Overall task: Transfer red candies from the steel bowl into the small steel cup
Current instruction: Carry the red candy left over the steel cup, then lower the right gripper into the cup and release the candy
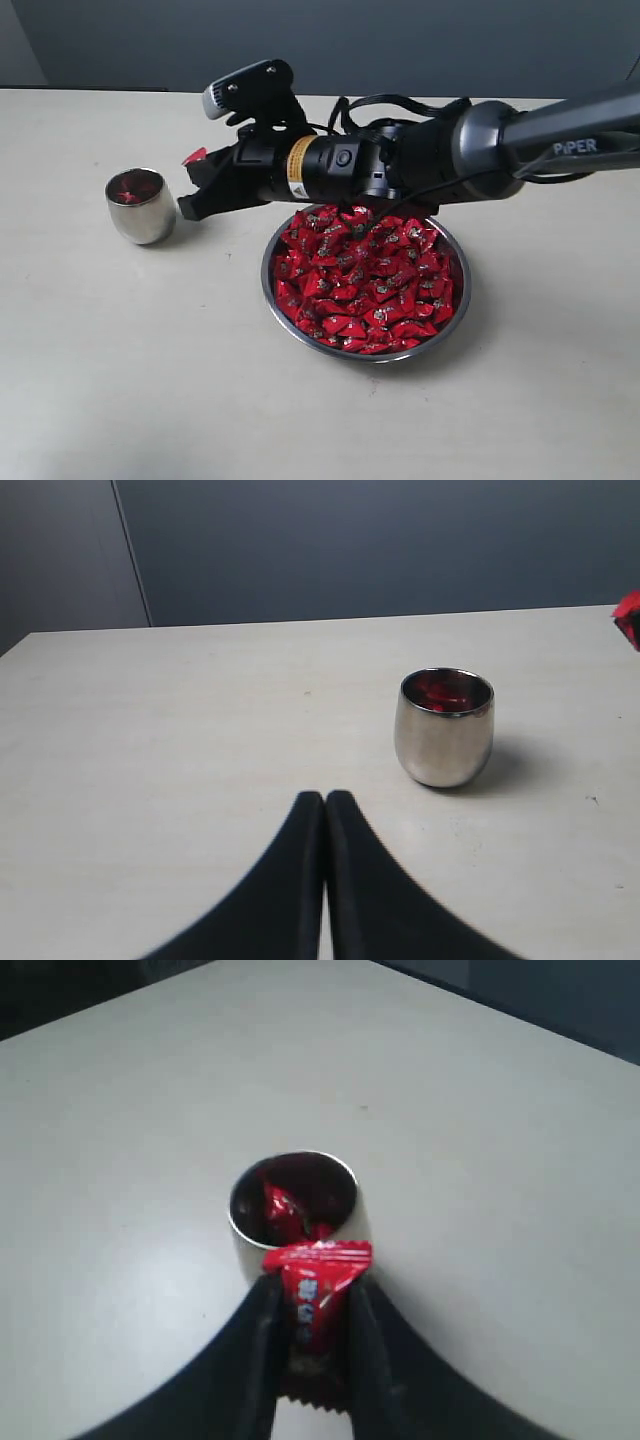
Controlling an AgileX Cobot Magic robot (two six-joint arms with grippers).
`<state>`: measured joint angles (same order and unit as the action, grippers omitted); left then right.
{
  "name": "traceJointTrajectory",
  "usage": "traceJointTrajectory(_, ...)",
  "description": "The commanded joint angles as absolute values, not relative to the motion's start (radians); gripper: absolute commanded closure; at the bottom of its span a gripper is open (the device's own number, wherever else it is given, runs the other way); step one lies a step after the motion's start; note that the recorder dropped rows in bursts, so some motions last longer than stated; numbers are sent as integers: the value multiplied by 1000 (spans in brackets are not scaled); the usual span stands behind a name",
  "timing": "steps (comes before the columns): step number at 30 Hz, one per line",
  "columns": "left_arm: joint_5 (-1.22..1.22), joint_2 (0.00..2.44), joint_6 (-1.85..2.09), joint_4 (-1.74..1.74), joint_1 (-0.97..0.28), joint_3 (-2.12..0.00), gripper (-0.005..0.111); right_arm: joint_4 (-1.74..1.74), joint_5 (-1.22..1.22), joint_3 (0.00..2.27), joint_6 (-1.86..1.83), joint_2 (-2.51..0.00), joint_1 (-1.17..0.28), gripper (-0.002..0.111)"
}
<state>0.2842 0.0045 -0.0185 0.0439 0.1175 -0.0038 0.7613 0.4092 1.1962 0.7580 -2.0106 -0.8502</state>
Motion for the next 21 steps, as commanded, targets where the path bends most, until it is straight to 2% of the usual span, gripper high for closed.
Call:
traceJointTrajectory(1,285,0,-20,45,118,0,106,967,461,1296,944,-2067,-850,104)
traceJointTrajectory(21,285,0,-20,45,118,0,106,1455,483,1677,1453,-2295,-849,104)
